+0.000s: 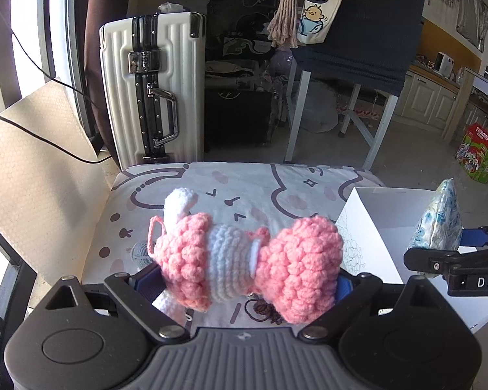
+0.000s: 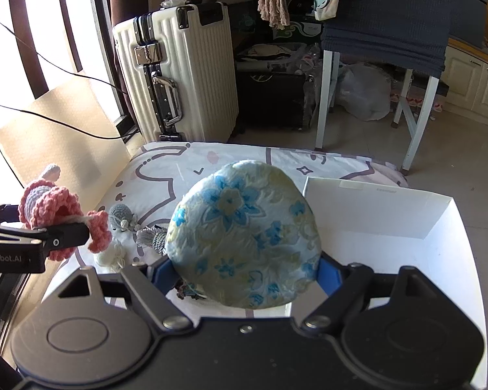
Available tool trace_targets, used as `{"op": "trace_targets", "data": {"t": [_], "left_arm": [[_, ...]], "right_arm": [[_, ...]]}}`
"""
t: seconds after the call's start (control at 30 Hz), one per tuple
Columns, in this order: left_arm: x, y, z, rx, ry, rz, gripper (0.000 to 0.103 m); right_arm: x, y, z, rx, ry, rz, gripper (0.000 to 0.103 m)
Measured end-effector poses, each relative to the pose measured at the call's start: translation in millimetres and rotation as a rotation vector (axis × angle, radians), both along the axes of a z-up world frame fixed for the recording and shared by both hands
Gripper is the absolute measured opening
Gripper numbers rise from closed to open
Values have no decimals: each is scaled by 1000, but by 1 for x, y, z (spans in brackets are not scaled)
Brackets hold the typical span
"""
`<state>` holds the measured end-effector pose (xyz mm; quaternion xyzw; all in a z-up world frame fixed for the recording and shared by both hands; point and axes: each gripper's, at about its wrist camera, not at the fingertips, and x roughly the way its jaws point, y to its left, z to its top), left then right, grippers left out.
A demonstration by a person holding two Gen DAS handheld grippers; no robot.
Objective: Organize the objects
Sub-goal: 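Lift the pouch and bunny and carry both over the white box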
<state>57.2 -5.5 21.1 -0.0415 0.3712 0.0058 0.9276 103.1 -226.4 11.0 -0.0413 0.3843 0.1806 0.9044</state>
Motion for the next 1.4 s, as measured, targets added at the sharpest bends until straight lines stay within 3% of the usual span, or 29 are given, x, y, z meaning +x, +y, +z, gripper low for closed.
{"op": "trace_targets", "data": {"t": [0.73, 0.9, 1.17, 1.4], "left_arm": [[34, -105, -3, 42, 12, -214, 95], [41, -129, -6, 44, 17, -260, 95], [50, -175, -17, 68, 52, -372, 96], [51, -221, -34, 194, 82, -576, 96]], "right_arm": [[4, -117, 7, -3, 18, -211, 85], [6, -143, 3, -44, 48, -225, 85], [23, -179, -26, -86, 215, -198, 85], [36, -200, -70, -127, 407, -148, 85]]}}
